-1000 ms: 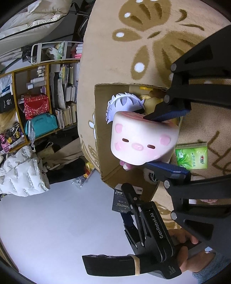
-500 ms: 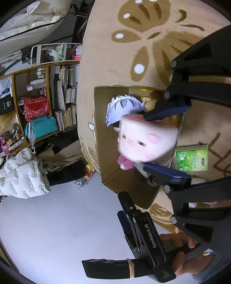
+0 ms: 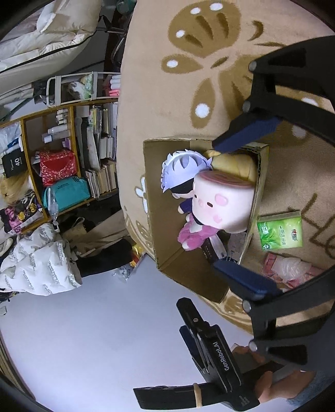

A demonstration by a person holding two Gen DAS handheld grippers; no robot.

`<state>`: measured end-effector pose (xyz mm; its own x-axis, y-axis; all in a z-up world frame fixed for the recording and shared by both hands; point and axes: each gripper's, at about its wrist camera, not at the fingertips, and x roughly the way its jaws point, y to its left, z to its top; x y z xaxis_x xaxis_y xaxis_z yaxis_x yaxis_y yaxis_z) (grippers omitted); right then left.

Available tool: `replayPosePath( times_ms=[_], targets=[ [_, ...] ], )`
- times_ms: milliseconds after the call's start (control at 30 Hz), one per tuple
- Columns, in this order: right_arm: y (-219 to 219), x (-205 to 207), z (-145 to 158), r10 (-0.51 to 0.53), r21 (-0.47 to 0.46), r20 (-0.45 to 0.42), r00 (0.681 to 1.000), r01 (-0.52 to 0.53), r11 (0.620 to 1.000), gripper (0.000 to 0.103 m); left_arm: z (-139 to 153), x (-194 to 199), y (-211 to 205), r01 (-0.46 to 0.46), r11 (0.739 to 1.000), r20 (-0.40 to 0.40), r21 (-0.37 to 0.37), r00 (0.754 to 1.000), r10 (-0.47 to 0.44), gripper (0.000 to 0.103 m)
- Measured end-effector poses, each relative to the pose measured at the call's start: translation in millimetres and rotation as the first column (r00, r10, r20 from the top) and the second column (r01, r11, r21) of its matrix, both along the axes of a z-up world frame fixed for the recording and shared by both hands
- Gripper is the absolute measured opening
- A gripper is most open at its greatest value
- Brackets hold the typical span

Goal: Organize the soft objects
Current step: 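Open both tools to drop the cushion and tissue pack into the box, then lower both tools toward the green tissue pack and pink wrapped roll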

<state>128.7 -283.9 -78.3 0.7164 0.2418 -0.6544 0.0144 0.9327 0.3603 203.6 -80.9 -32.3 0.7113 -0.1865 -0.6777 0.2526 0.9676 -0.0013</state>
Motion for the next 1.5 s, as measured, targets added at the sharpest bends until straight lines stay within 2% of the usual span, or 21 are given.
replayPosePath(
  times_ms=[133, 233, 533, 833, 1200, 1500],
  targets=[
    [3, -9, 10, 0.001, -0.013, 0.012, 1.000, -0.001, 1.000, 0.101, 8, -11, 6, -0.013, 1.000, 0.012, 0.000, 1.000, 0.013, 0.099],
    [5, -17, 16, 0.000, -0.018, 0.021, 1.000, 0.001, 1.000, 0.103, 12, -20, 10, -0.023, 1.000, 0.011, -0.003, 1.000, 0.023, 0.099],
    [10, -38, 29, -0.001, -0.028, 0.020, 1.000, 0.002, 1.000, 0.103, 22, -49, 22, -0.043, 0.999, -0.021, 0.013, 0.999, 0.043, 0.100],
    [19, -55, 30, 0.026, -0.048, -0.001, 1.000, -0.026, 0.999, 0.103, 17, -65, 31, -0.056, 0.998, -0.080, 0.020, 0.995, 0.057, 0.100],
    [34, -65, 16, 0.055, -0.073, -0.044, 0.998, -0.058, 0.996, 0.103, 1, -80, 35, -0.055, 0.996, -0.190, 0.066, 0.979, 0.067, 0.100],
    [46, -58, -8, 0.083, -0.105, -0.110, 0.990, -0.095, 0.990, 0.103, -27, -71, 27, -0.044, 0.994, -0.280, 0.101, 0.957, 0.071, 0.100]
  ],
)
